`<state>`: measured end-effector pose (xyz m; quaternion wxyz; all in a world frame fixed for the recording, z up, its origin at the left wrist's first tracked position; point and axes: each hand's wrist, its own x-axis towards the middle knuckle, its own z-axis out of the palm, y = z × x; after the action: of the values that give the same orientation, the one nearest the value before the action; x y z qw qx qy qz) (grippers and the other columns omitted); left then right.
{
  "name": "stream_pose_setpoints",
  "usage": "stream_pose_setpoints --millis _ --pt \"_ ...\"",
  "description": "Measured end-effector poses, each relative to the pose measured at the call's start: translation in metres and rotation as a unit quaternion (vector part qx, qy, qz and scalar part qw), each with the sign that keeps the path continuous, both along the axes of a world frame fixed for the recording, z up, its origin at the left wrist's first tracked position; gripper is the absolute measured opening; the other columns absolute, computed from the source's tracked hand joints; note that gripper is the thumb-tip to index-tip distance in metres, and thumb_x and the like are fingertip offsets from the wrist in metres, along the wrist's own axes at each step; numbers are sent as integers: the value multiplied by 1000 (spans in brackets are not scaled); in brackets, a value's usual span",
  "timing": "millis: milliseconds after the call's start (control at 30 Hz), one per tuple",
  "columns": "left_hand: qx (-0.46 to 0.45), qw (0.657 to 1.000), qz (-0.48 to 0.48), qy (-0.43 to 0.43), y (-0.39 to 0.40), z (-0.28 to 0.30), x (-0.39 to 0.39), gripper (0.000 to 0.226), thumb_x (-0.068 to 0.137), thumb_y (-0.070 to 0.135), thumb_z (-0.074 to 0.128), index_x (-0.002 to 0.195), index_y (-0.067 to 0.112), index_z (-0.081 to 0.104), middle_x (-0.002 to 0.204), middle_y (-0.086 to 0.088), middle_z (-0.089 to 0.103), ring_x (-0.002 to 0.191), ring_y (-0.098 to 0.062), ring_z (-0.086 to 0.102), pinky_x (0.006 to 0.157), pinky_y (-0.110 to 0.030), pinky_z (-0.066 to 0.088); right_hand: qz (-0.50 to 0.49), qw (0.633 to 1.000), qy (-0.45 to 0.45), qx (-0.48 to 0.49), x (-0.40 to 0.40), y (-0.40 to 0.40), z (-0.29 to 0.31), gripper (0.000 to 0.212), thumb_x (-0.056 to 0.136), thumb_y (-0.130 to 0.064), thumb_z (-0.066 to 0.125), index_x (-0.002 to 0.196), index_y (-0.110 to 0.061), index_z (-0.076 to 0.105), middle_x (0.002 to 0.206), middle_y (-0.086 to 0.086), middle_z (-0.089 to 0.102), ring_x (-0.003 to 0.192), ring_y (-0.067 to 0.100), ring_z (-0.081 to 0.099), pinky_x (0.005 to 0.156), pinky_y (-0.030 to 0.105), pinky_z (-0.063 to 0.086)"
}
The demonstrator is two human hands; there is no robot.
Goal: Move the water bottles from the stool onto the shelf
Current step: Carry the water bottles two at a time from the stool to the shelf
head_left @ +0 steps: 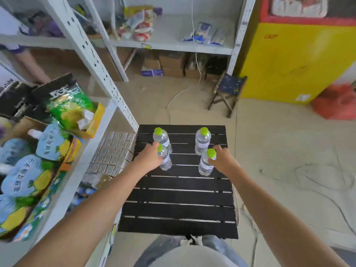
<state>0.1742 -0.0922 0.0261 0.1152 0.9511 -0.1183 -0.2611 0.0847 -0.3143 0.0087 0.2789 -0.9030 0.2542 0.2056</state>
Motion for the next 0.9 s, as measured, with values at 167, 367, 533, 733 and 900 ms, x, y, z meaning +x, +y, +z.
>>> stream_pose_setpoints --millis 167,367,533,733,900 --pt "53 998 -42 3 3 -25 18 61 90 23 49 143 19 18 126 -22 41 107 -40 54 90 -46 46 10 998 55 30 4 5 -24 60 89 -22 51 142 -19 23 136 20 40 119 39 47 98 46 43" --pt "36 995 -94 -15 1 -43 24 31 92 19 46 121 12 42 112 -18 47 92 -36 59 78 -45 50 -16 997 71 -33 18 6 -42 53 89 -27 52 135 -21 27 125 20 51 108 39 57 88 42 49" --pt "56 990 -99 -79 6 -52 30 33 92 24 46 122 13 40 109 -15 47 90 -33 60 64 -40 50 -39 997 58 26 23 19 -53 37 88 -26 52 121 -15 38 107 19 65 96 37 63 72 33 43" --pt "27 993 -114 -25 -4 -66 44 41 89 19 55 127 16 42 129 -16 39 98 -34 60 83 -44 54 -30 996 77 -24 15 42 -66 45 89 -23 48 128 -11 29 107 17 65 92 33 64 66 30 42" --pt "-12 992 -124 12 -4 -76 31 37 82 19 62 115 12 47 120 -15 46 96 -39 60 80 -43 49 -48 998 50 -11 -11 36 -64 43 87 -30 54 124 -17 35 103 11 67 78 27 61 64 29 43"
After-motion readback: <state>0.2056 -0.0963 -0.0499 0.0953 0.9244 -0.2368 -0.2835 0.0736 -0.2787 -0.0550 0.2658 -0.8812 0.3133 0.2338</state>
